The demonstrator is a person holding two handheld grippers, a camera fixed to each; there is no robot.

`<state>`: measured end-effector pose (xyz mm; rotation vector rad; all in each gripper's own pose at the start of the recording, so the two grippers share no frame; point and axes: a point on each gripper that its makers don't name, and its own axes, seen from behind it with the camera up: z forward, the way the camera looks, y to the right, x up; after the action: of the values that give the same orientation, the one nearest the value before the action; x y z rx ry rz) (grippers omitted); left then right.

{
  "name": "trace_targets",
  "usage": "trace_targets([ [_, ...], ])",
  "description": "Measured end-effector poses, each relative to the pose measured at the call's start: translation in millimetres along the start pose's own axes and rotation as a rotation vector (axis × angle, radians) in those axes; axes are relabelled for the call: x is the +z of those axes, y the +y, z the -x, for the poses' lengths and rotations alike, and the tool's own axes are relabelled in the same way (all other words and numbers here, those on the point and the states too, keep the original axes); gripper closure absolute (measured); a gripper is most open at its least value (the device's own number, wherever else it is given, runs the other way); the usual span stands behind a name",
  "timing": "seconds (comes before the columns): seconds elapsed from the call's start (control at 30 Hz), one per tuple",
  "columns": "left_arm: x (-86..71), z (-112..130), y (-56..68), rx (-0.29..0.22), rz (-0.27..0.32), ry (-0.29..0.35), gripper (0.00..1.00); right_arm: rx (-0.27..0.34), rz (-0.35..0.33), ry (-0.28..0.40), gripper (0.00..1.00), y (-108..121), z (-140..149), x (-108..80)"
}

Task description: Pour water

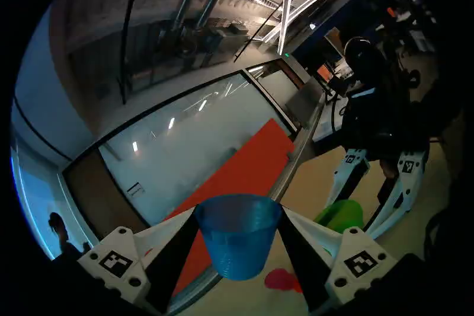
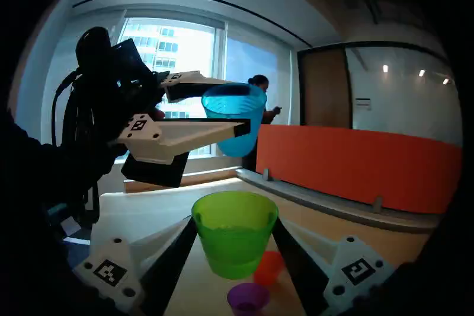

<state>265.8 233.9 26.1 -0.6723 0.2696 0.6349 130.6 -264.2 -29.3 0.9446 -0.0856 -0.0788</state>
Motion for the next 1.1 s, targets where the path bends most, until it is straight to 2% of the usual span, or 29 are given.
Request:
trace_targets([
  [0.3, 1.6, 10, -6.1, -0.157, -0.011, -0.013, 0.12, 0.007, 0.008, 0.012, 0.1, 2, -6, -4.0],
  [0.73, 0.8, 24, -18.7, -0.454, -0.006, -0.007, 0.12, 0.013, 0.023, 0.029, 0.1, 6, -11, -6.9],
  [1.1, 2.3, 28, -22.1, -0.612, 0.006, 0.012, 0.12, 0.02, 0.03, 0.041, 0.1, 9, -19, -9.0],
])
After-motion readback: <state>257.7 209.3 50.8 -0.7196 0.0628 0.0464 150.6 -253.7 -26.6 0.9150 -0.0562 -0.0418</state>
